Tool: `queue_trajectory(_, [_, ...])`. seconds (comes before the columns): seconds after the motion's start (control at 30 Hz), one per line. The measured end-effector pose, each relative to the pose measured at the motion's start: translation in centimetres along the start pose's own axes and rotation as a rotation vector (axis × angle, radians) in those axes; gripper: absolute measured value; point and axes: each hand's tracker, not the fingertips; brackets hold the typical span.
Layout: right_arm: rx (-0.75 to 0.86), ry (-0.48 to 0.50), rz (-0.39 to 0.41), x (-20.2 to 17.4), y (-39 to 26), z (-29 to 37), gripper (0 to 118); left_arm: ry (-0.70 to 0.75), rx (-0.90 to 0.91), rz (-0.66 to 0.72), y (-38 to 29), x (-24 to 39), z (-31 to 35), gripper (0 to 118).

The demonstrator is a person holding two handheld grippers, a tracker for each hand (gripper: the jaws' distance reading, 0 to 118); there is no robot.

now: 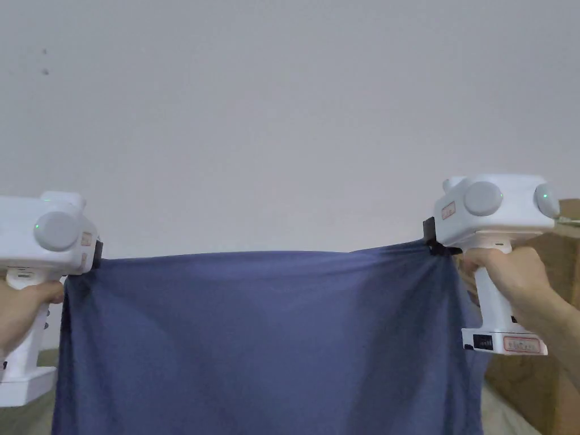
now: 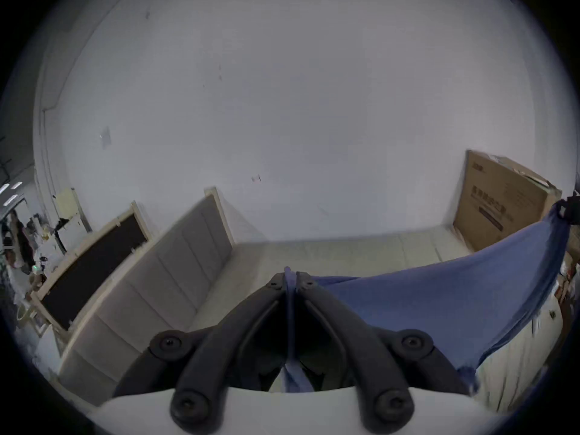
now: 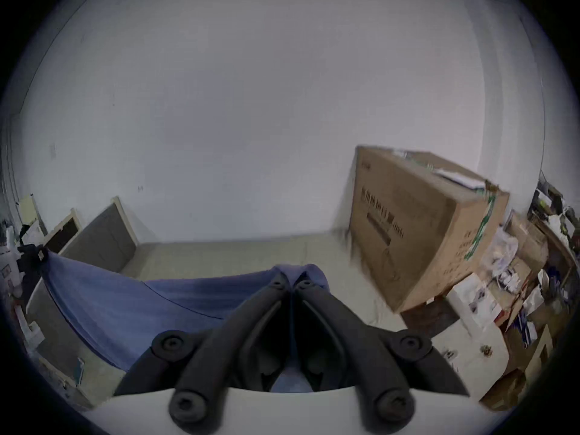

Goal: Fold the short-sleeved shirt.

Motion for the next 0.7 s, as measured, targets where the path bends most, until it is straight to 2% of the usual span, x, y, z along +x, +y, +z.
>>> queue_trajectory(0.13, [0.088,-0.037,-0.001,-1.2,5.9,0.5,0,0.041,0.1,0.079,6.1,0.2,-0.2,2])
queue_trajectory(0.3, [0.208,-0.034,-0.057,-2.0,11.9,2.3,0,0.115,0.228,0.046,11.2,0.3,-0.3,2])
queue_trajectory(0.37, [0.236,-0.025,-0.036,-2.5,13.1,2.8,0,0.139,0.263,0.018,12.1,0.2,-0.4,2])
queue_trajectory(0.6, [0.247,-0.018,-0.021,-3.1,12.1,0.5,0,0.154,0.263,-0.042,11.9,0.6,-3.1,2])
queue_trajectory(0.7, [0.171,-0.019,0.009,-3.2,9.5,-3.0,0,0.174,0.236,-0.069,9.2,1.8,-6.0,2])
